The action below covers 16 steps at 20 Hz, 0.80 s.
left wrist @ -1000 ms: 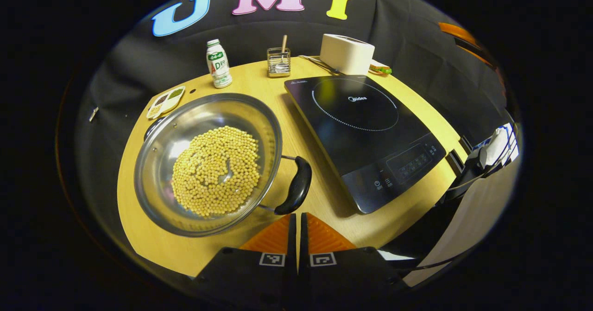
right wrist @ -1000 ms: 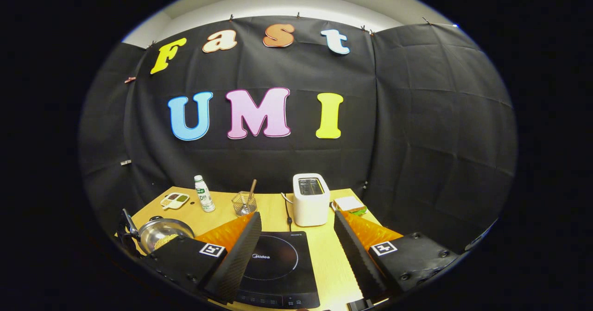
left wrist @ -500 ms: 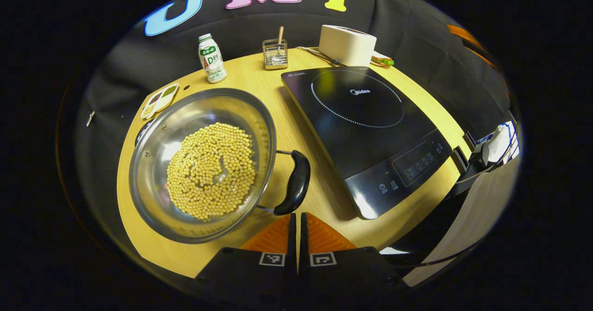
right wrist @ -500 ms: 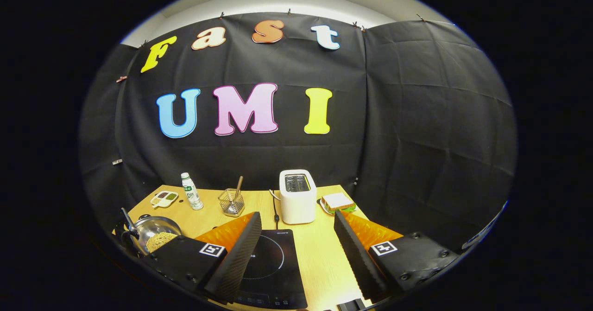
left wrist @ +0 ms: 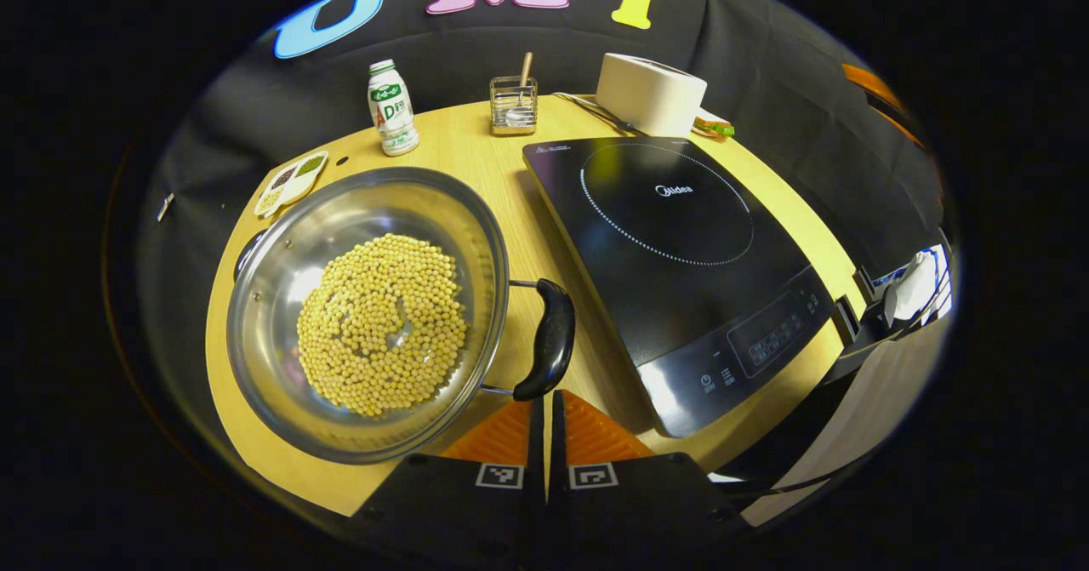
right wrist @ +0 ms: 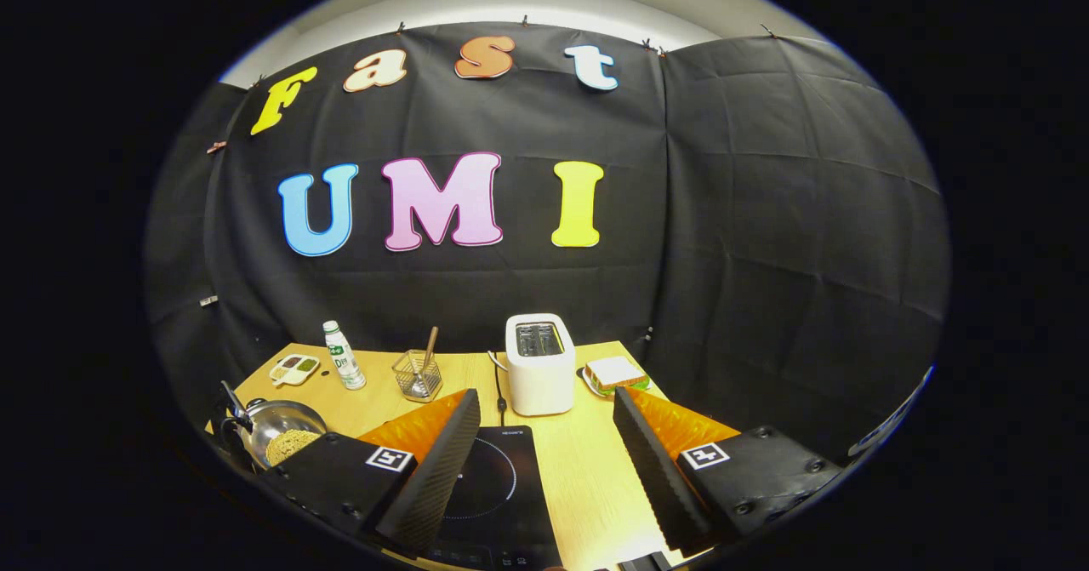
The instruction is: First push the handle of the pot to place it horizontally, then grasp the pot with both hands and set it on the induction cooktop.
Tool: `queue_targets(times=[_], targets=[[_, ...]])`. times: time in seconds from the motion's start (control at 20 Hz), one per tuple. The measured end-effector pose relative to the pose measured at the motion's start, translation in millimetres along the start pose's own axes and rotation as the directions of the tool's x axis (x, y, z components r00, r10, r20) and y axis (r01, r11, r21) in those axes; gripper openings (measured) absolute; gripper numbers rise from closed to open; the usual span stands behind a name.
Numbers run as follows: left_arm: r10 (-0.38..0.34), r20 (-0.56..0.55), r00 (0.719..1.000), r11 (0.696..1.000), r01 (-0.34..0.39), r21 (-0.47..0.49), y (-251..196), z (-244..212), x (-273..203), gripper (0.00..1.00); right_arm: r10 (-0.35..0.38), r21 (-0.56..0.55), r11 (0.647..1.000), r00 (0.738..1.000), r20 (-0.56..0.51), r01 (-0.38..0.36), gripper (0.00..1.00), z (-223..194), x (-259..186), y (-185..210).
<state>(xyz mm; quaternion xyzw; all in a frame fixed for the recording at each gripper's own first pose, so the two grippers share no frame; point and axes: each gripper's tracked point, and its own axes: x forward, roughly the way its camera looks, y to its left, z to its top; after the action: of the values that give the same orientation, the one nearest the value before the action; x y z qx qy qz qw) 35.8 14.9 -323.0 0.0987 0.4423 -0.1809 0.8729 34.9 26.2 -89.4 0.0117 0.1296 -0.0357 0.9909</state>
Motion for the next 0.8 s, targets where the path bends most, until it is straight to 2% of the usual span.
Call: queue_targets(times=[0.25,0.8], targets=[[-0.013,0.016,1.0,1.0,0.013,0.006,-1.9,20.1,14.0,0.05,-0.022,-0.003,1.0,1.0,0.0,0.022,0.98,0.0,-0.3,-9.3],[-0.024,0.052,0.998,0.998,0.027,-0.054,3.9,57.4,34.7,0.05,-0.067,-0.01,0.998,0.998,-0.004,0.067,0.98,-0.8,-4.6,-28.0]])
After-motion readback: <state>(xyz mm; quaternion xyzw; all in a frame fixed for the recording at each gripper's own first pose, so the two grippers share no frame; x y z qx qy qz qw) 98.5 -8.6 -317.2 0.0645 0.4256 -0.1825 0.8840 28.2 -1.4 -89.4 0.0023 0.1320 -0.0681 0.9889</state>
